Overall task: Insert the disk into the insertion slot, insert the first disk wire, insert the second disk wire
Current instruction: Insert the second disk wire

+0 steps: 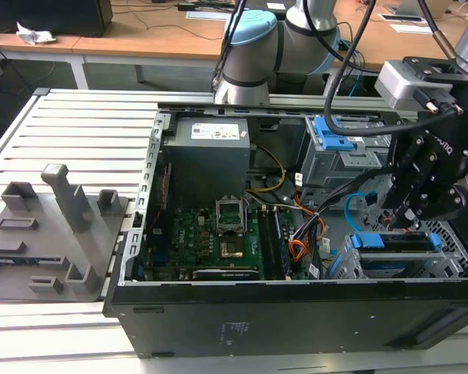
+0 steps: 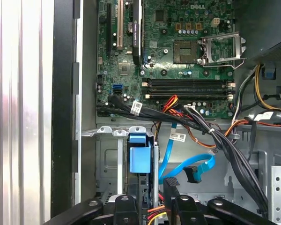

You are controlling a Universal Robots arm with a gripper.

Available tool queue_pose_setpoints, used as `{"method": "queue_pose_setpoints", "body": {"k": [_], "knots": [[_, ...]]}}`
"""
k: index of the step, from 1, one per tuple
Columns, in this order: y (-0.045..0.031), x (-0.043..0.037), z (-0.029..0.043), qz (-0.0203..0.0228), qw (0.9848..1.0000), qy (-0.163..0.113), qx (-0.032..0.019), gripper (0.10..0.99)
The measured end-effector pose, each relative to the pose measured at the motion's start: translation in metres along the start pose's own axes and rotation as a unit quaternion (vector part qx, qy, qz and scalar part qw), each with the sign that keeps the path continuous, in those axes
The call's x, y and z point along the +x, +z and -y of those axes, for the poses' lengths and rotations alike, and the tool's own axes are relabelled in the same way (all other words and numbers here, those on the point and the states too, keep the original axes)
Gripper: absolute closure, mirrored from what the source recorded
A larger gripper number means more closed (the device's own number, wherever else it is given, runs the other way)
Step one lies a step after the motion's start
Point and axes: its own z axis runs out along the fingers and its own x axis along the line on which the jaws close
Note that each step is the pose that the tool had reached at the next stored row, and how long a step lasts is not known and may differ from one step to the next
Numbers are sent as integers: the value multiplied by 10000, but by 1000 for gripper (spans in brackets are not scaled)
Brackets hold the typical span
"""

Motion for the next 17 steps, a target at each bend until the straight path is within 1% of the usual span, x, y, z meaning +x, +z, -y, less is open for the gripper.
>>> {"method": "queue_pose_setpoints", "body": {"k": [2, 4, 5, 7, 8, 9, 11, 14, 16, 17], "knots": [[-3, -68, -1, 0, 10000, 0, 0, 725], [-4, -115, -2, 0, 10000, 0, 0, 725], [-4, -120, -2, -1, 10000, -5, 0, 725], [-4, -121, -1, -5, 9999, -118, 4, 725], [-4, -121, -1, -14, 9994, -332, 11, 725], [-4, -121, -2, -24, 9983, -576, 20, 725], [-4, -121, -2, -32, 9971, -764, 26, 725], [-4, -121, -2, -46, 9938, -1111, 37, 725], [-4, -129, -2, -46, 9936, -1129, 39, 725], [-6, -161, -3, -47, 9936, -1129, 38, 725]]}}
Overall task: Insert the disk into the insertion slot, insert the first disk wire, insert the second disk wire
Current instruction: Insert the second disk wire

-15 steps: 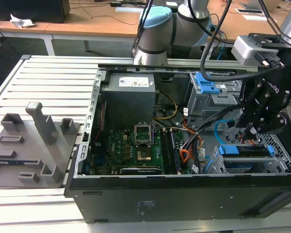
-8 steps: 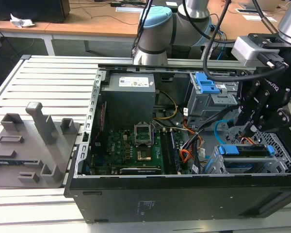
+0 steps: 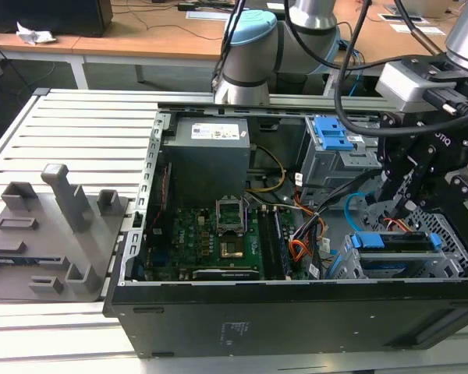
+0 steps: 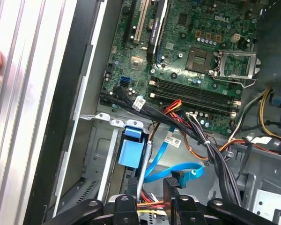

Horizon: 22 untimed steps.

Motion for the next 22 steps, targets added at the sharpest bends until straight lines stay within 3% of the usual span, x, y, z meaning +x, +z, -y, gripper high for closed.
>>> {"method": "queue_pose_setpoints", "body": {"k": [4, 11, 14, 15, 16, 17, 22], "knots": [[-5, -114, 24, 0, 10000, 0, 0, 725], [-5, -199, 17, -2, 10000, -35, 1, 725], [-50, -200, 7, -3, 10000, -44, 6, 725], [-55, -208, -17, -2, 10000, -53, 9, 725], [-48, -236, -110, -4, 10000, -69, 11, 725], [-38, -243, -144, -6, 9999, -112, 13, 725], [56, -252, -166, -19, 9994, -356, 21, 725]]}}
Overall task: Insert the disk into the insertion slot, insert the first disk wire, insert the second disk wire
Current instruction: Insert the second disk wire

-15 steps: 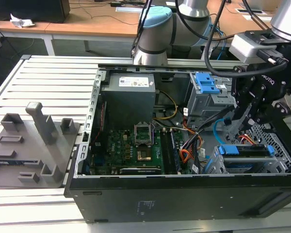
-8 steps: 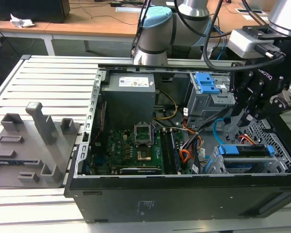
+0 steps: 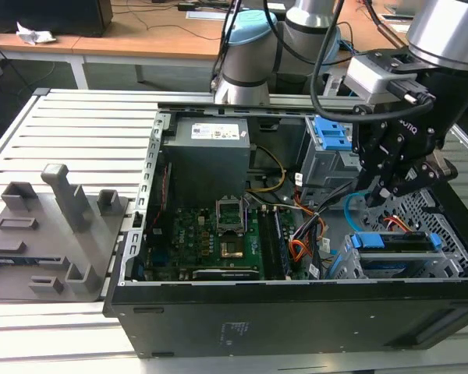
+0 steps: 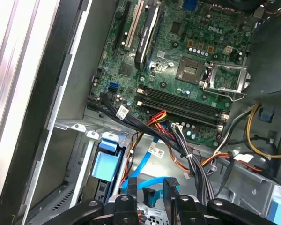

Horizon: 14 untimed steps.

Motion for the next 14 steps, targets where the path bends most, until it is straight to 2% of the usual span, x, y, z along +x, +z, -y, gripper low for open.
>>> {"method": "queue_pose_setpoints", "body": {"k": [9, 10, 11, 14], "knots": [[22, 0, 1, -12, 10000, -61, -1, 741], [22, 0, 1, -13, 10000, -61, -1, 808], [22, 0, 1, -13, 10000, -61, -1, 922], [22, -1, 0, -14, 10000, -61, -1, 922]]}}
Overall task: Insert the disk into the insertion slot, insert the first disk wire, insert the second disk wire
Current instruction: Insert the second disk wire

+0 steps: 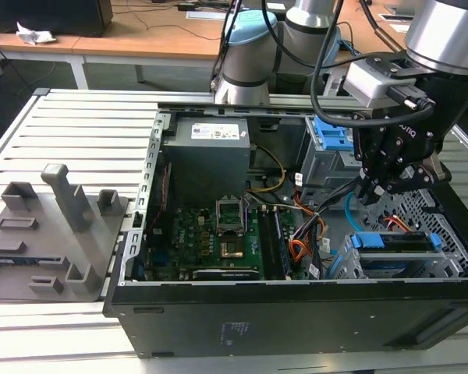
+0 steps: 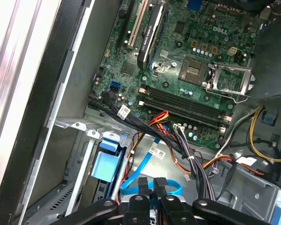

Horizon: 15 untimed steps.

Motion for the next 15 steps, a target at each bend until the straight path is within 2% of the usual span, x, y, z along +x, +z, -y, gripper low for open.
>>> {"method": "queue_pose_setpoints", "body": {"k": [2, 5, 6, 8, 9, 11, 14, 15], "knots": [[2, 8, -3, 1, 10000, 0, 0, 922], [7, 131, -39, 0, 10000, 0, 0, 922], [12, 220, -66, 0, 10000, 0, 0, 922], [18, 329, -99, 0, 10000, 0, 1, 922], [19, 354, -106, 0, 10000, 0, 0, 922], [38, 502, -149, 0, 10000, 0, 0, 922], [73, 570, -154, 0, 10000, 0, 0, 922], [74, 570, -153, 1, 10000, 0, 0, 922]]}}
